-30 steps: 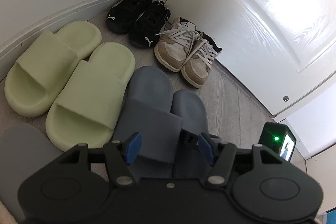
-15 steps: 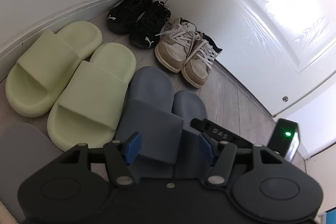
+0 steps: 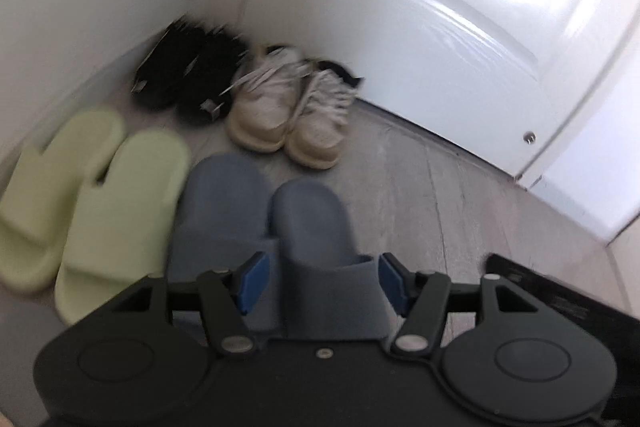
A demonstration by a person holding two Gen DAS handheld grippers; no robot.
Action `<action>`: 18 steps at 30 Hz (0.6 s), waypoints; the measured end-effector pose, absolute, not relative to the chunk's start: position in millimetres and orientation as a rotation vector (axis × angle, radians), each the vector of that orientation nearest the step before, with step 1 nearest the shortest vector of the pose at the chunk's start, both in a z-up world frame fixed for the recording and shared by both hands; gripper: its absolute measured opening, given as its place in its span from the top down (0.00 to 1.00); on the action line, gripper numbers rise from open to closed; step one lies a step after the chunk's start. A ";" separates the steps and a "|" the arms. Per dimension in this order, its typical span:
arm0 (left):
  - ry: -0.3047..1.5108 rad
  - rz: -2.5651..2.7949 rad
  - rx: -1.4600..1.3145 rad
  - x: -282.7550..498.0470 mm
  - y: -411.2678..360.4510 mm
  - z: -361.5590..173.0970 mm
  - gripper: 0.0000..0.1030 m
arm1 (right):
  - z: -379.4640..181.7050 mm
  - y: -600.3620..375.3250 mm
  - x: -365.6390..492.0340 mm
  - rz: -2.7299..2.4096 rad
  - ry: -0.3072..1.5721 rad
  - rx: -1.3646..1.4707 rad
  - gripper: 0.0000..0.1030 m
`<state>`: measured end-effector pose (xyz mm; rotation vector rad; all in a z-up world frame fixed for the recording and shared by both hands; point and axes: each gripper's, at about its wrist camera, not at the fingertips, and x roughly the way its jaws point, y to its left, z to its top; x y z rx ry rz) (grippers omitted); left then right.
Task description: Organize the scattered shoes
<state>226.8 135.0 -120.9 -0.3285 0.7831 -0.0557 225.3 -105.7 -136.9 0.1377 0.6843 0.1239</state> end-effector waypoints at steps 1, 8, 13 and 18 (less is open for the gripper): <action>0.782 -0.040 -0.341 223.7 120.9 -118.5 0.41 | -136.2 -124.7 219.0 0.127 0.658 0.133 0.00; 0.761 0.072 -0.247 218.6 7.3 -75.2 0.39 | -121.3 -226.9 205.5 0.230 0.645 0.122 0.00; 0.735 0.055 -0.199 243.0 -46.4 -32.7 0.04 | -82.0 -277.8 232.7 0.233 0.664 0.210 0.00; 0.657 0.074 -0.107 255.9 -67.3 -19.3 0.01 | -49.7 -295.1 256.7 0.154 0.687 0.201 0.00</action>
